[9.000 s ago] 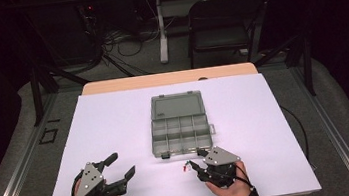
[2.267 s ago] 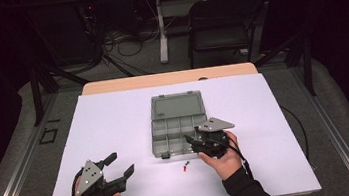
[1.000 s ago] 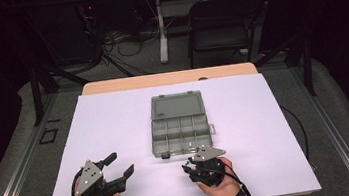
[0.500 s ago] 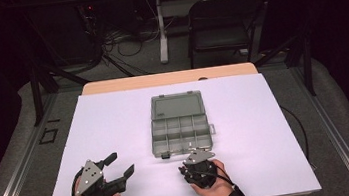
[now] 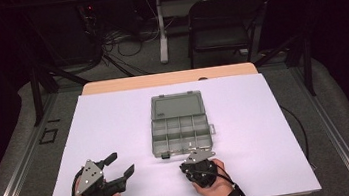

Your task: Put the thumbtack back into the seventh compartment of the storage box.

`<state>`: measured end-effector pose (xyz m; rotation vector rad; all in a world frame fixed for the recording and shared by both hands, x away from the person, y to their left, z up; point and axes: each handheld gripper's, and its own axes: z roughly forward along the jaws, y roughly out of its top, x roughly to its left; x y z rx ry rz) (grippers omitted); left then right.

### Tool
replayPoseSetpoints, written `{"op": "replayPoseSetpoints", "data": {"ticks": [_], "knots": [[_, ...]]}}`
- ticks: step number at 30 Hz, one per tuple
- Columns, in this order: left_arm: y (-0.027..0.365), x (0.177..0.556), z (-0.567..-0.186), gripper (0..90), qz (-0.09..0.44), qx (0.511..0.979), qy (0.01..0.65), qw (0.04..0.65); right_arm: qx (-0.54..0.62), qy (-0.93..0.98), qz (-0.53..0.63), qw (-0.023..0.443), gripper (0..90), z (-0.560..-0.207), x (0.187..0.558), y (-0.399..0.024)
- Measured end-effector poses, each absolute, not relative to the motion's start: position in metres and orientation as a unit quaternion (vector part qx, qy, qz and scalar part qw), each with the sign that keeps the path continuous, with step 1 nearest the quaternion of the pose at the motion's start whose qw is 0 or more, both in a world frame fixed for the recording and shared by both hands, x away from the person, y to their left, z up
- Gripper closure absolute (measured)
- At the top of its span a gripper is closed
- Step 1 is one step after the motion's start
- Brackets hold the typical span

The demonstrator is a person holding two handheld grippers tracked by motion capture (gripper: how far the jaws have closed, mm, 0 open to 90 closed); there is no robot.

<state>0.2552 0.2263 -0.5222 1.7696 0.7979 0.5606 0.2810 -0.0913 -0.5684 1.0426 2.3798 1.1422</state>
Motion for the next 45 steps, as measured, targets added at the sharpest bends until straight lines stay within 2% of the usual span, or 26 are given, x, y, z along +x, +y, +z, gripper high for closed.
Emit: {"op": "replayPoseSetpoints", "data": {"ticks": [15,27,45], "knots": [[0.226,0.255,-0.522,27.3,0.235,0.742,0.334,0.531,0.365,0.823,0.409,0.147,85.5,-0.567,0.281,-0.094],[0.227,0.255,-0.522,27.3,0.236,0.741,0.335,0.532,0.368,0.802,0.456,0.116,85.7,-0.552,0.277,-0.105],[0.227,0.255,-0.522,27.3,0.234,0.741,0.338,0.531,0.371,0.788,0.473,0.136,85.8,-0.539,0.277,-0.118]]}}
